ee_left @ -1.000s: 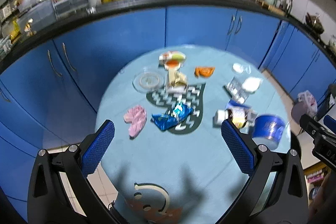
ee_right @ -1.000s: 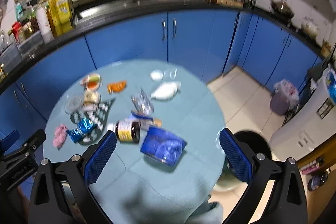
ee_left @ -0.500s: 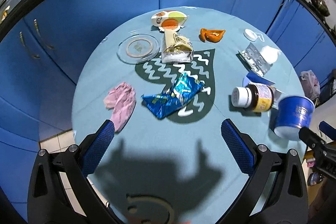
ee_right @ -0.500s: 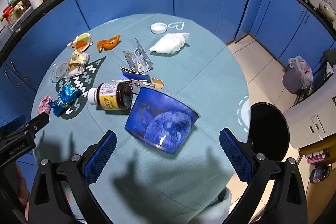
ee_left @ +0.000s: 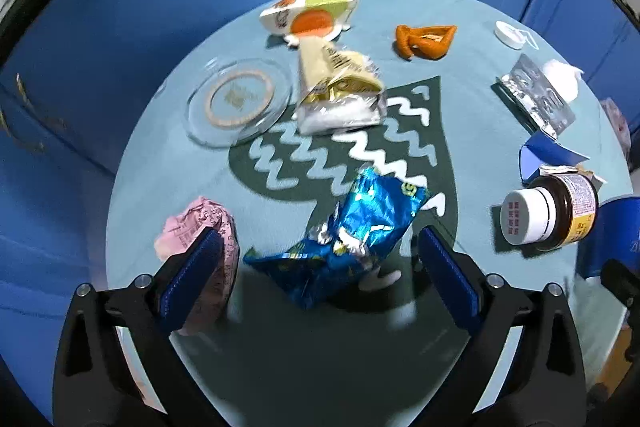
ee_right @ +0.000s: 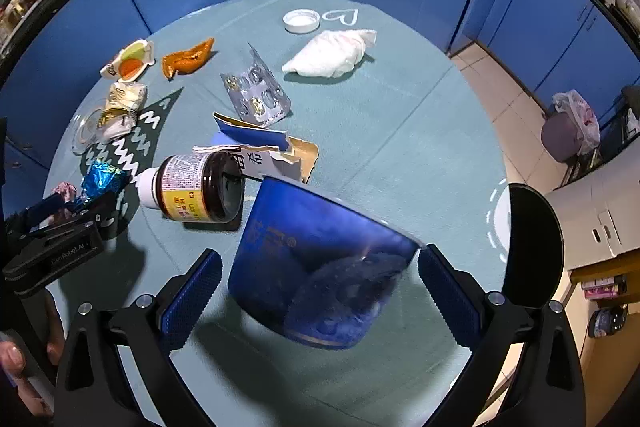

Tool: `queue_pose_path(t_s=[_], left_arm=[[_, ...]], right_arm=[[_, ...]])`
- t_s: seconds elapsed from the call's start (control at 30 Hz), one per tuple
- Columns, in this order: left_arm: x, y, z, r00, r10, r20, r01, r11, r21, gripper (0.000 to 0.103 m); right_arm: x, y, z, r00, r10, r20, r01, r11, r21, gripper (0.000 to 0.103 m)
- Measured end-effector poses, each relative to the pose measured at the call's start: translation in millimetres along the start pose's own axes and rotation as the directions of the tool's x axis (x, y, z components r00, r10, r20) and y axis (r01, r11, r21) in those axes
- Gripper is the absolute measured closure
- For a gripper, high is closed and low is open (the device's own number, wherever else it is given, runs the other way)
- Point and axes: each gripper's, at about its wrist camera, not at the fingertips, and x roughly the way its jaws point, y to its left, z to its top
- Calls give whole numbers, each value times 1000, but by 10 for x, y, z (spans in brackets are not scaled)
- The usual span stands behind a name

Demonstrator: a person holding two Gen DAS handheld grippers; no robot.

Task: Collect trash
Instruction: 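Grasp the blue snack wrapper with the left tool while the right tool grasps the blue paper cup, then carry both items to the black bin while the right tool releases the cup inside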

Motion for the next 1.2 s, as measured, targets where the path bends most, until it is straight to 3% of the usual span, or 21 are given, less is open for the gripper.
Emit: queue_pose_path(t_s=[0.03, 0.1, 0.3, 0.33, 0.37, 0.73, 1.2], left_arm=[[1, -11, 3, 1000, -1, 5, 1, 1000, 9, 15], [34, -41, 14, 1000, -23, -9, 24, 999, 23, 26], [43, 17, -3, 997, -75, -15, 75, 997, -1, 32], [13, 47, -10, 995, -98, -9, 98, 995, -13, 49], [14, 50, -19, 994, -110, -11, 110, 994, -19, 58], [-502, 70, -48, 979, -182, 88, 186, 982, -43, 65], [-948, -640, 126, 957, -229, 178, 217, 973, 83, 66]], right_arm=[[0, 5, 9, 1000, -6, 4, 6, 1000, 3, 9], [-19, 9, 24, 1000, -21, 13, 20, 1000, 7, 22], [-77, 35, 30, 998, -45, 40, 45, 999, -1, 22], [-103, 50, 32, 997, -50, 52, 50, 999, -7, 23], [-139, 65, 31, 996, -53, 68, 54, 998, -15, 23], [-452, 36, -9, 980, -60, 188, 67, 997, -33, 23], [-871, -570, -28, 947, -127, 295, 106, 991, 87, 23]])
